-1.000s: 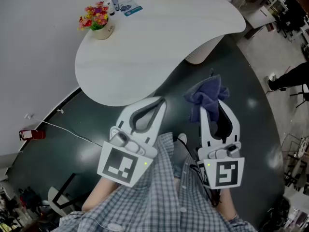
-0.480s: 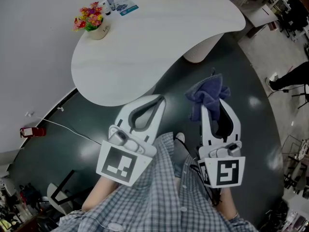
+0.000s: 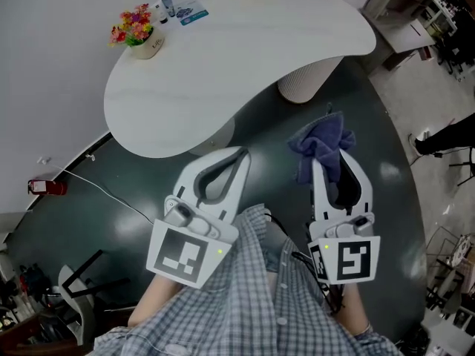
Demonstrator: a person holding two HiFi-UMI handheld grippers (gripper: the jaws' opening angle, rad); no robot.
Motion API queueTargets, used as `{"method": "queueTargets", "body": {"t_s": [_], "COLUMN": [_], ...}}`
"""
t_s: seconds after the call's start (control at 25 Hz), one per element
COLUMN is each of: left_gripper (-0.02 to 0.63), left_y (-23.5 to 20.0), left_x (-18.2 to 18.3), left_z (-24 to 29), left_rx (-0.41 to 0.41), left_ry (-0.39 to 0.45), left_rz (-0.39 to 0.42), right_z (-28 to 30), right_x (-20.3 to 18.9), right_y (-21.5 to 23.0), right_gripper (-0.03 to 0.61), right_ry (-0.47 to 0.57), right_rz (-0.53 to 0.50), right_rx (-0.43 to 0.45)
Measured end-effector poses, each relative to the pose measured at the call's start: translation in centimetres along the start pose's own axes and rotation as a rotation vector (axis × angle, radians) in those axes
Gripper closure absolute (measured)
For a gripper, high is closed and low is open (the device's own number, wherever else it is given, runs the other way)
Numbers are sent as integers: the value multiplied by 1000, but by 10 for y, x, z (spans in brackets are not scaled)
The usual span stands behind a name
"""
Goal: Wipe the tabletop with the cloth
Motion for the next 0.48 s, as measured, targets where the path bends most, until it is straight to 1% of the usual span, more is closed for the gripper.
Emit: {"method": "queueTargets", "body": {"t_s": [0.28, 0.48], "left_gripper": [612, 612], "left_y": [27, 43], "left_x": [3, 3], "left_z": [10, 15], "left_rx": [78, 108], "left_ry": [5, 6], "left_rz": [2, 6], "right_z": [-10, -15], "right_x": [-3, -11], "right_y": [27, 42], "right_gripper": [472, 472], "right_ry": [22, 15], "right_rz": [-6, 8], "right_rx": [69, 84]}}
Point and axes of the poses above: the fingertips, and each gripper's own axes: z forward along the fingers, y to its right, x out of its top, the point moved 5 cm from there along -z, backward along the fingers, and after that the axes turned 3 degrees about y, right-handed, at the moved point
